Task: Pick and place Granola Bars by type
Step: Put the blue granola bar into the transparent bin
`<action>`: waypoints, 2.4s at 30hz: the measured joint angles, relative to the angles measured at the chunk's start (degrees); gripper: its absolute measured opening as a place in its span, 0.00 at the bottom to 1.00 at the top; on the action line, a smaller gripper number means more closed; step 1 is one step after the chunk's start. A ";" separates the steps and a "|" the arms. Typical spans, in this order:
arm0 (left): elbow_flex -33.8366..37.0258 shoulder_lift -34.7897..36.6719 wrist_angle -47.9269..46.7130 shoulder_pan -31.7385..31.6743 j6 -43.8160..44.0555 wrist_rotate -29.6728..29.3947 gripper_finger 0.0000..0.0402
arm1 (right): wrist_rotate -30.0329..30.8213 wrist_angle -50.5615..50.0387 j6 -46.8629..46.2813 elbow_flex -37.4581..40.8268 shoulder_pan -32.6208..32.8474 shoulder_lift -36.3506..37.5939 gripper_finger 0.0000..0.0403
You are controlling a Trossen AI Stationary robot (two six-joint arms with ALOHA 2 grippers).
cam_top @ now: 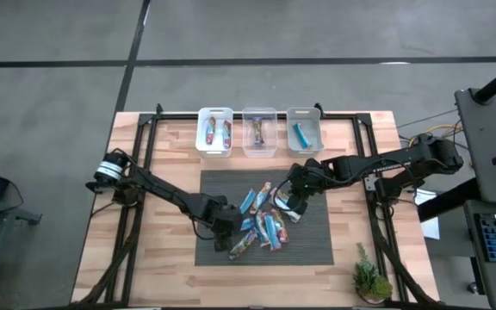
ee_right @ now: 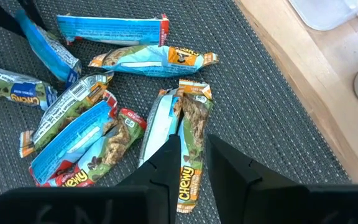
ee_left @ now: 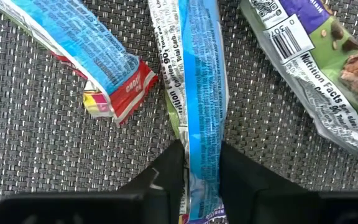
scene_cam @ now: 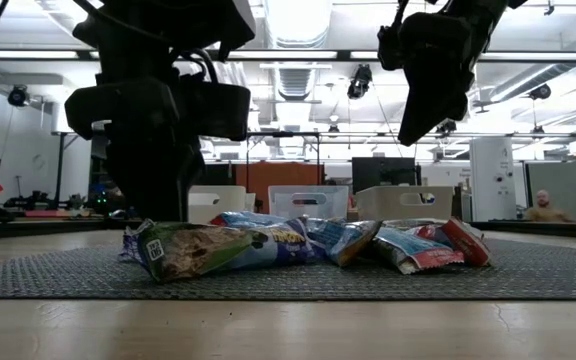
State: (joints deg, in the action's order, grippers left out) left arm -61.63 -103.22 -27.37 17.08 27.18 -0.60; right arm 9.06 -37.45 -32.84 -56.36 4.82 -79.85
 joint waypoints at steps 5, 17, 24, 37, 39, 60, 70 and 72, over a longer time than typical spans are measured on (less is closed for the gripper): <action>-0.32 0.20 -0.23 -0.15 -0.20 0.73 0.14 | 0.04 0.00 0.00 0.00 0.00 0.00 0.17; -3.01 0.89 -3.06 -0.64 -1.68 1.66 0.14 | 0.07 -0.02 0.02 0.00 0.00 0.00 0.17; -7.37 2.76 -9.19 -1.50 -3.88 1.75 0.14 | 0.04 -0.02 0.33 0.00 0.00 0.00 0.17; -24.27 3.21 -22.22 -5.45 -10.70 -6.92 0.14 | -0.09 -7.33 1.77 -0.92 0.04 3.99 0.17; -26.31 3.25 -23.97 -7.32 -11.89 -10.08 0.14 | -0.08 -8.71 1.79 -0.94 0.04 5.19 0.17; -38.96 3.26 -16.53 -36.49 1.59 -10.39 0.14 | 0.23 -10.82 3.06 -0.94 0.00 11.23 0.17; -35.21 1.43 -5.58 -42.74 14.63 -5.09 0.14 | 3.63 -11.15 3.09 -0.94 -0.01 11.23 0.17; -34.47 0.30 -3.65 -43.16 15.95 -3.92 0.14 | 4.55 -11.32 3.10 -0.90 0.04 11.23 0.17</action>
State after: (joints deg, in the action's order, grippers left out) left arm -96.10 -102.92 -31.01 -26.08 43.13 -4.52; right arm 13.61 -48.77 -29.74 -57.25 4.86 -68.62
